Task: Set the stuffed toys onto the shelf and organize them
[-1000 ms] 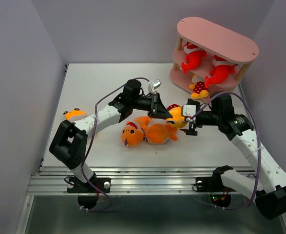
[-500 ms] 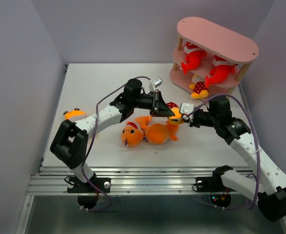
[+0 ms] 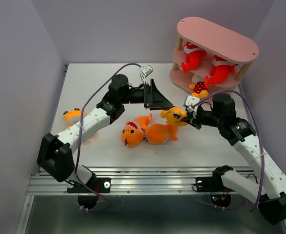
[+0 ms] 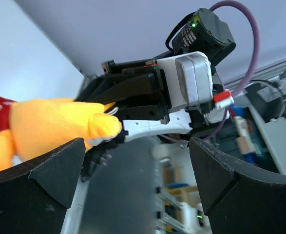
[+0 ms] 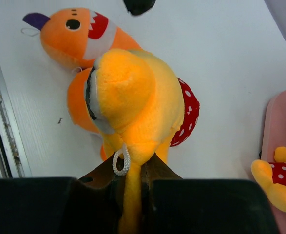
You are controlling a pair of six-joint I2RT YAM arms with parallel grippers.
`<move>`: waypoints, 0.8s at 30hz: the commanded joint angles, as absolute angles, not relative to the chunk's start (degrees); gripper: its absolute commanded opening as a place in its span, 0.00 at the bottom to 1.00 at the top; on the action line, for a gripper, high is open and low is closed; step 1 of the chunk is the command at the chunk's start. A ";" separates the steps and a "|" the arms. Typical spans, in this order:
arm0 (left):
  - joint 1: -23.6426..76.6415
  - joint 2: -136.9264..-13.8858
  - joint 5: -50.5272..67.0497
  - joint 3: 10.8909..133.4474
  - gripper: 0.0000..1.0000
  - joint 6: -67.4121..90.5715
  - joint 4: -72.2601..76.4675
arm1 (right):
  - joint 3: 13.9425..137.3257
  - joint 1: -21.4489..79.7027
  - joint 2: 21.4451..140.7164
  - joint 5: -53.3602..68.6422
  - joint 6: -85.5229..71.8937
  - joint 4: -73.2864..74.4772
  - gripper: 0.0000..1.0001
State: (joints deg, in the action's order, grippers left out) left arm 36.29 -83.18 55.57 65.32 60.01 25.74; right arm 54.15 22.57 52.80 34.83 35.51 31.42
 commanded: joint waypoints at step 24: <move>34.45 -48.33 42.61 36.38 0.99 -26.01 27.95 | 85.95 14.59 66.80 64.42 19.77 53.96 0.01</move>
State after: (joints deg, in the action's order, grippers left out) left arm 34.39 -46.63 38.15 34.22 -18.15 21.87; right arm 81.91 14.96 67.77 59.13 15.66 47.99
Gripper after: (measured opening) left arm 0.986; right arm 0.145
